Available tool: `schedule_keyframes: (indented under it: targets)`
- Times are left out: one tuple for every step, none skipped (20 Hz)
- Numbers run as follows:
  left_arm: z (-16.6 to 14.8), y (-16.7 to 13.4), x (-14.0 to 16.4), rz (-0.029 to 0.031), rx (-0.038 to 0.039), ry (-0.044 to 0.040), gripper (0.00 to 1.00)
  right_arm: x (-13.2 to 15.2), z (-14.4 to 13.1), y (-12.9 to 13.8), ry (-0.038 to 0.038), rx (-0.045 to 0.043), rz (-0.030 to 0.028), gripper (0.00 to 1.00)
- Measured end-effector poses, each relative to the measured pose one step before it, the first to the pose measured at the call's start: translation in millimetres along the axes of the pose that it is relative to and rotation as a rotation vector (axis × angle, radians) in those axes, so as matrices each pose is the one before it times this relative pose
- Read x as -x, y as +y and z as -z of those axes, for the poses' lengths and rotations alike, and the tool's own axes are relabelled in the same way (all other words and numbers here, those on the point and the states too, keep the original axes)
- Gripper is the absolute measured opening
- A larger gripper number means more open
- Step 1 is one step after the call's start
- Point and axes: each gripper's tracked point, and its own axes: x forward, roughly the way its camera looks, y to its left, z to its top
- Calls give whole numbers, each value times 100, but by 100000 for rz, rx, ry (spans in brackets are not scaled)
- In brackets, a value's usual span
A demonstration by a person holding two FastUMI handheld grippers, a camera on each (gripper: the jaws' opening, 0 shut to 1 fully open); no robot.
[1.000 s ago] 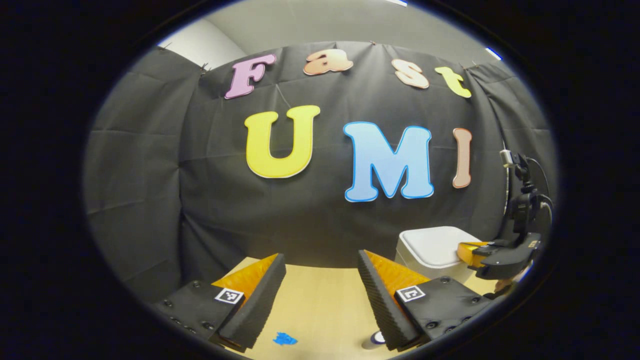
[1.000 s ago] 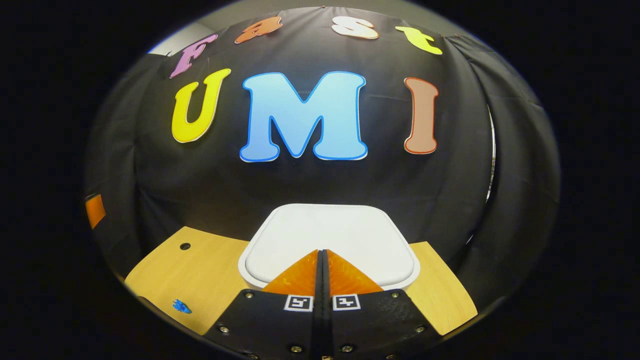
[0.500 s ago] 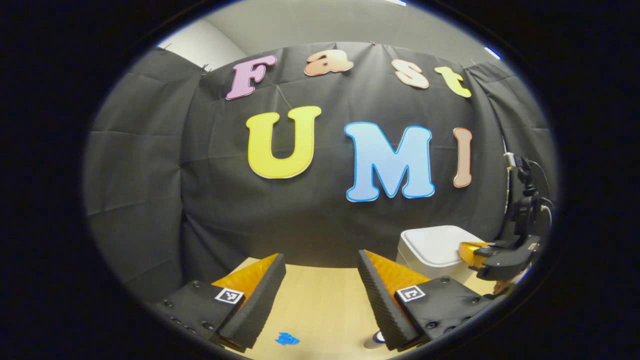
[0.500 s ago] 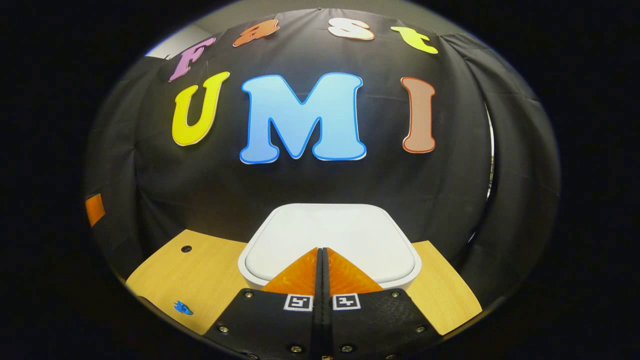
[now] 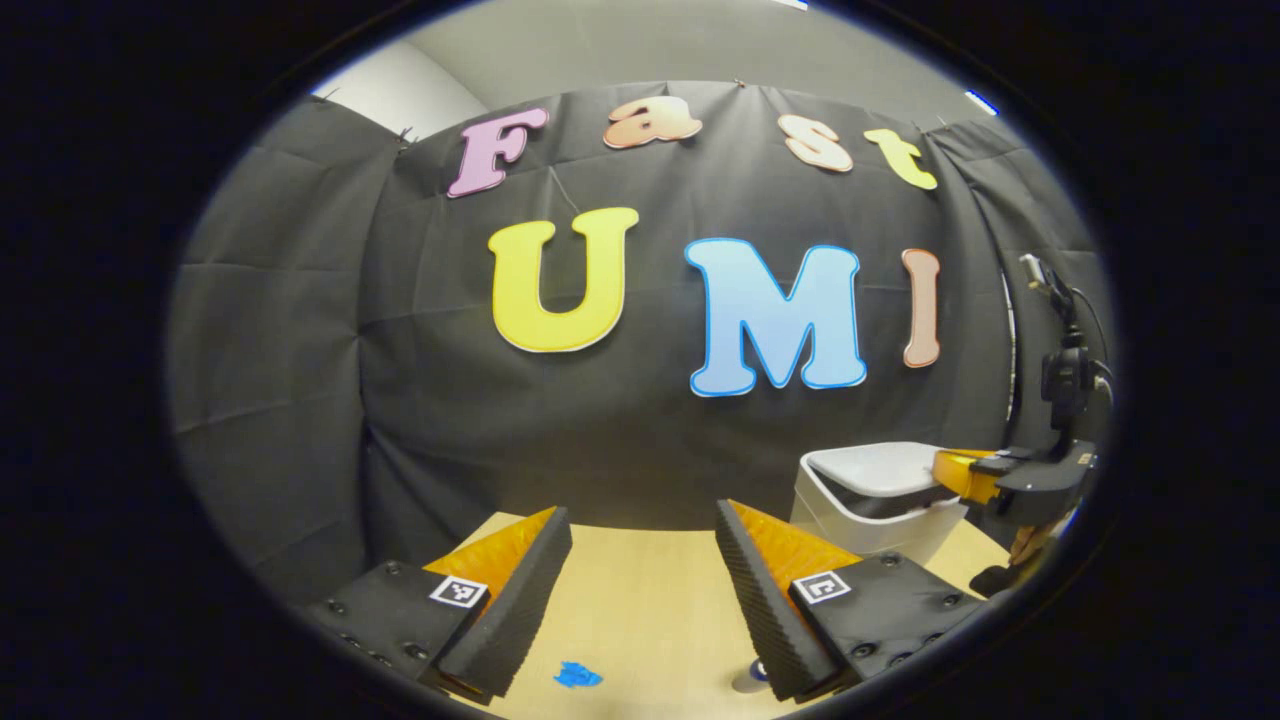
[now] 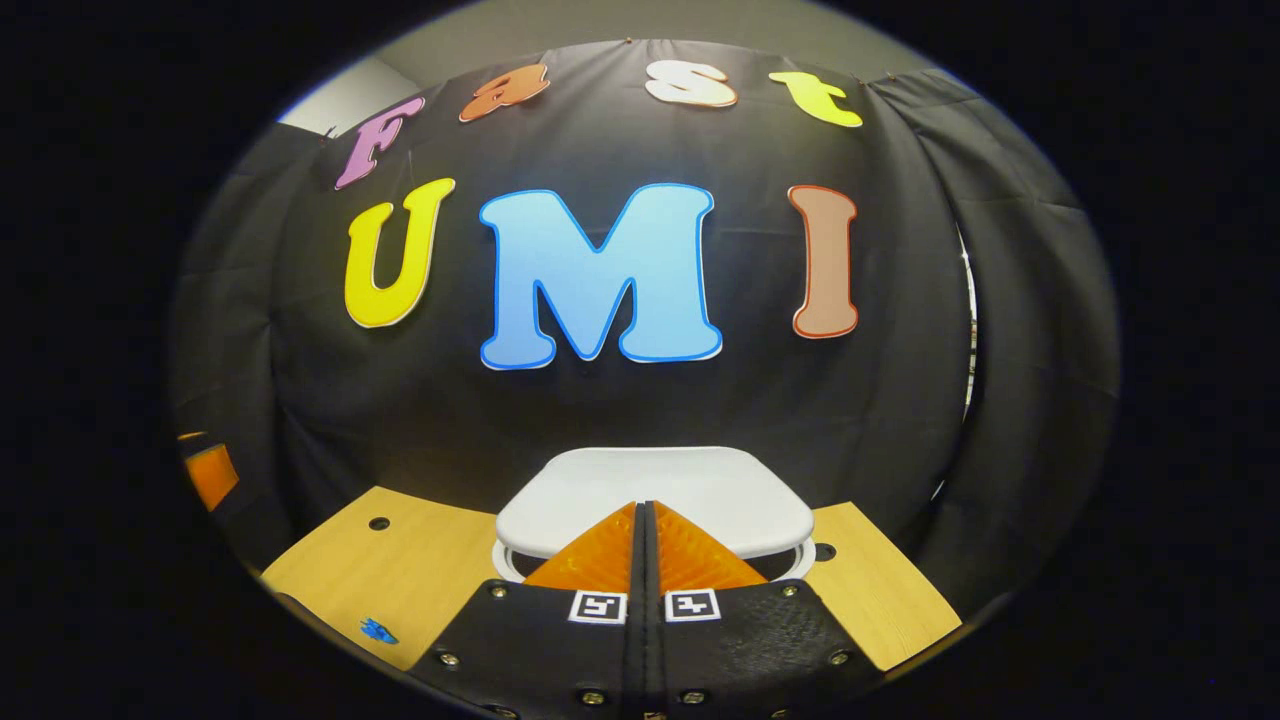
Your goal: Press the lid of the desktop garbage bin to open it, pick up the crumpled paper on the desktop and throw it into the bin, then pick up the pop can on the desktop and drop it into the bin, and finally close the garbage bin lid.
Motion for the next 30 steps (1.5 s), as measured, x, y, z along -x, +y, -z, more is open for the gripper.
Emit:
schedule_keyframes:
  targets:
    - [-27, -33, 101, 221, -173, -331, 95, 244, -246, 11, -870, -603, 169, 0]
    - [-68, -102, 112, 220, -102, -356, 95, 151, -379, -19, -1057, -384, 124, 0]
    - [-133, -38, 151, 140, 24, -186, 95, 256, -433, 9, -1229, -333, 30, 0]
    - [23, 78, 47, 111, 108, -160, 95, 251, -394, 40, -1239, -113, 69, 0]
    - [63, 76, 54, 2, 98, -53, 95, 160, -254, 26, -800, -7, 128, 0]
    - [102, 23, 56, -70, 144, -47, 96, 120, -81, 12, -16, -11, -155, 0]
    - [79, 64, 89, 51, 112, 27, 96, 99, 5, 83, -172, -22, -215, 0]
    - [102, -40, 122, 129, 97, 79, 95, 43, -44, 45, 97, 189, -33, 0]
    - [6, 41, 102, 101, -35, 28, 95, 165, 73, -29, -4, 179, -82, 0]
    - [25, -48, -36, 162, -220, -30, 95, 112, -113, 102, -106, 132, -130, 0]
    - [190, 71, 56, 326, -310, 106, 95, 180, -100, 41, -106, 56, -66, 0]
    - [87, 40, -48, 382, -225, 89, 95, 190, -89, 59, -87, 26, -166, 0]
    - [177, 147, -46, 427, -242, 52, 95, 171, -112, 66, -164, -59, -80, 0]
    - [253, 234, -4, 532, -155, 201, 95, 133, -25, 109, -232, -52, -167, 0]
    - [310, 205, 56, 577, -16, 71, 95, 221, -90, 139, -229, 134, -178, 0]
    - [303, 241, 9, 421, -167, -22, 95, 156, -123, 108, -312, 362, -56, 0]
    - [255, 322, 27, 6, -371, 138, 95, 198, -88, 104, -116, 223, -42, 0]
    - [424, 246, -46, 0, -479, -33, 95, 234, 16, 138, 32, 121, -223, 0]
    - [218, 266, -11, 22, -470, 83, 95, -94, 108, 13, 275, 170, -107, 0]
    - [388, 249, -29, -96, -272, 191, 95, 144, 8, 232, 10, 14, -610, 0]
    - [272, 187, -57, 439, 145, 133, 95, 193, 1, 119, 273, 215, 188, 0]
    - [390, 148, 18, 626, 240, 413, 96, 90, 32, 140, 24, 167, -348, 0]
    - [402, 132, -58, 646, 169, 774, 95, 209, 33, 320, 68, -75, -789, 0]
    - [344, 278, -170, 872, 277, 439, 95, -54, -38, 257, 322, -65, -537, 0]
    - [284, 439, -80, 595, -226, 418, 95, 83, 242, 126, 552, 68, -175, 4]
    - [194, 640, -197, 37, -510, 244, 95, 169, 122, 320, 575, 42, -953, 5]
    - [168, 571, -189, 131, -421, 346, 95, -120, 181, 136, 775, 323, -184, 13]
    - [384, 391, -41, 156, -191, 479, 95, 202, 176, 171, 616, 153, -450, 15]
    - [315, 376, -160, -144, 200, 288, 95, -19, 95, 185, 451, 139, -266, 20]
    - [380, 335, -109, 81, 456, 356, 95, 38, 60, 165, 225, 199, -183, 27]
